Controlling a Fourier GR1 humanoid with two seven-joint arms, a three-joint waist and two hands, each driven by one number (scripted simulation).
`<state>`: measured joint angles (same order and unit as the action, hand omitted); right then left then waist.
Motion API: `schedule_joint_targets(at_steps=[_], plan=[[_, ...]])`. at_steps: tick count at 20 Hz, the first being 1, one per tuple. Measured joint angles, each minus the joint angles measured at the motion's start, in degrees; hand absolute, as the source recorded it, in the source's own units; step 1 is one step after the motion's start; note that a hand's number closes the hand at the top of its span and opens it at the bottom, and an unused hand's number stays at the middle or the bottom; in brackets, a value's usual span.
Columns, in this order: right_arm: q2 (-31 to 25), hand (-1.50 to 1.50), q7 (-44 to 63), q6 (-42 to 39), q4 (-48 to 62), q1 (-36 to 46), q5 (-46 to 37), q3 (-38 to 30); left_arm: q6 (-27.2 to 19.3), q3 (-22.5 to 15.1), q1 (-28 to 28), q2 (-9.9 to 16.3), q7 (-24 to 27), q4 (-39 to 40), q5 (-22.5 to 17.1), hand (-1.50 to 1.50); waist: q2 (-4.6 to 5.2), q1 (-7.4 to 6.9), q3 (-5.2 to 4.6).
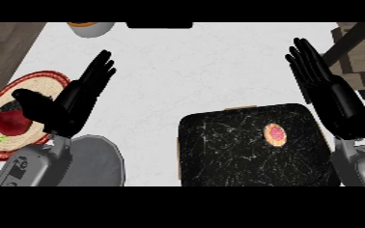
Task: Pick the cupcake from the tray and place it in the tiered basket
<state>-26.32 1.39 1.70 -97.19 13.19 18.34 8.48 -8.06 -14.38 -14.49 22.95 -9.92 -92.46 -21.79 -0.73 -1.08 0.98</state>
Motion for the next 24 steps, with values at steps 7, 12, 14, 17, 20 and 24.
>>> schedule_joint_targets(at_steps=[7,12,14,17,20,24], plan=[[7.0,-1.5,5.3,10.2,9.0,4.3,-9.3,4.5,1.3,-1.2,4.2,-1.4,7.5,4.5,4.9,0.0,0.89,0.12,-1.0],[17.3,-1.5,1.5,18.5,17.7,5.7,-12.9,6.2,2.4,-2.4,6.4,-3.8,12.4,9.2,6.5,0.0,1.06,0.21,-1.0],[18.2,-1.5,-0.4,19.6,17.9,6.2,-14.9,6.4,2.9,-2.5,8.0,-4.4,13.8,9.7,7.2,0.0,0.95,0.44,-0.99],[15.5,-1.5,3.1,20.4,14.2,6.8,-19.4,8.2,3.2,-1.8,7.3,-5.1,14.9,12.2,7.8,0.0,0.76,1.05,-1.02],[9.8,-1.5,10.5,18.7,9.4,7.4,-24.2,10.3,3.1,-1.5,7.8,-5.6,15.8,13.4,8.1,0.0,0.43,1.79,-1.13],[0.1,-1.5,21.9,11.8,7.0,10.2,-30.6,13.9,2.7,-1.6,7.9,-6.1,15.3,13.6,8.2,0.0,-0.1,2.42,-1.39]])
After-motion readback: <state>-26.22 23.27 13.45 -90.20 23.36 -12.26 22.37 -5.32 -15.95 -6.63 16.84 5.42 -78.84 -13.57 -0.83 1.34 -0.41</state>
